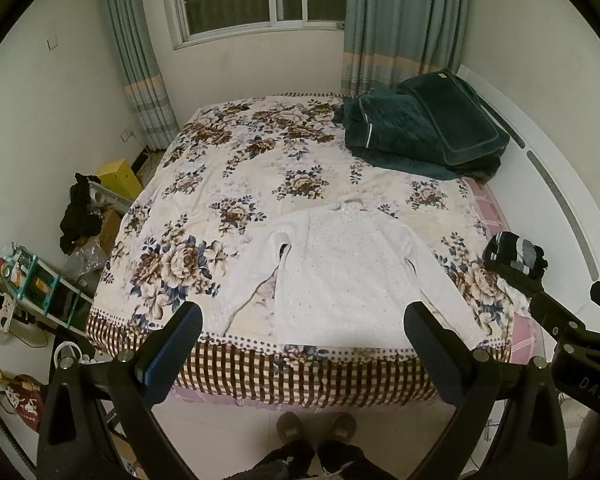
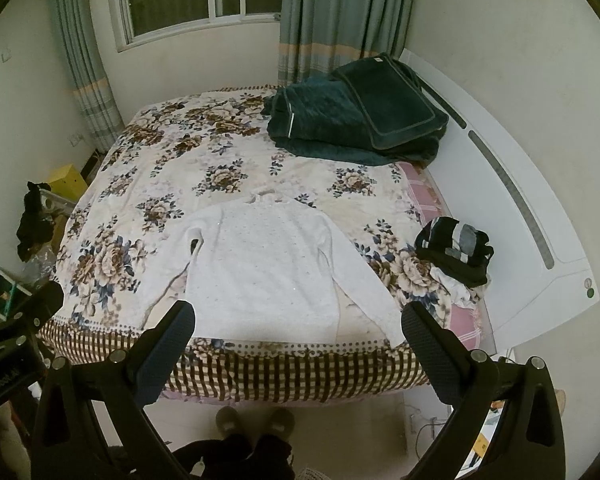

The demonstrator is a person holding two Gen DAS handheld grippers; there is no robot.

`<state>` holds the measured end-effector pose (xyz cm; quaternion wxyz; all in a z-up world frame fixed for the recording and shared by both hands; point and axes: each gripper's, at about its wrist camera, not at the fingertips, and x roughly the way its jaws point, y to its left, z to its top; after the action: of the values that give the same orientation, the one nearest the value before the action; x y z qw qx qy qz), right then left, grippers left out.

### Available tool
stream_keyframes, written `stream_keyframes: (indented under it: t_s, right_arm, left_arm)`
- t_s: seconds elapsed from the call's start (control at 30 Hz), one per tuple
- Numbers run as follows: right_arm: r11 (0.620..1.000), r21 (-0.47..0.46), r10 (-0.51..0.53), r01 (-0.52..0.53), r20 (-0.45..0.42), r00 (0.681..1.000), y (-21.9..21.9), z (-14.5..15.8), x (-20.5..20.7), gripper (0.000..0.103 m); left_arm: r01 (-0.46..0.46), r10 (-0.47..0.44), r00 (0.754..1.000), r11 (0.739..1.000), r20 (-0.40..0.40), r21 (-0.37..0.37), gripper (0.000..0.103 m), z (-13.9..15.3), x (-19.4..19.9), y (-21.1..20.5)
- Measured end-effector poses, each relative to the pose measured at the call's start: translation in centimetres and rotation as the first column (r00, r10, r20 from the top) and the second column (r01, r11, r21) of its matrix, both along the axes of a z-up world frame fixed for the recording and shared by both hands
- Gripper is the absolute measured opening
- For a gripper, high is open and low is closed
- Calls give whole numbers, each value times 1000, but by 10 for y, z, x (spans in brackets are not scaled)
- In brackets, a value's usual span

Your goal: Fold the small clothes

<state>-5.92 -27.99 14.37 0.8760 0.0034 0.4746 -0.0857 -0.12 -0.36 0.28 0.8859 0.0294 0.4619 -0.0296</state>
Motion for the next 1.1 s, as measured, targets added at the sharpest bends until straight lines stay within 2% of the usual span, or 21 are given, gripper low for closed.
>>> stream_keyframes:
  t_s: [0.57,0.9,0.97,1.1]
  right_arm:
    - [1000,-1,0,0,9,1000,3,3,-2,103]
    - [1000,1,0,0,13,1000,2,4,-3,103]
    - [1000,0,-1,1,14,1000,3,5,-3,103]
    - [1000,2,0,0,15,1000,3,7,-3,103]
  left_arm:
    - [-2,2,1000,1000,6,-7,103,5,1,-2]
    - [0,0,1000,1000,15,-6,103,12,9,-24]
    - [0,0,1000,1000,10,-9,103,5,1,-5]
    - [1,-1,1000,1000,11,-11,103,8,3,-9]
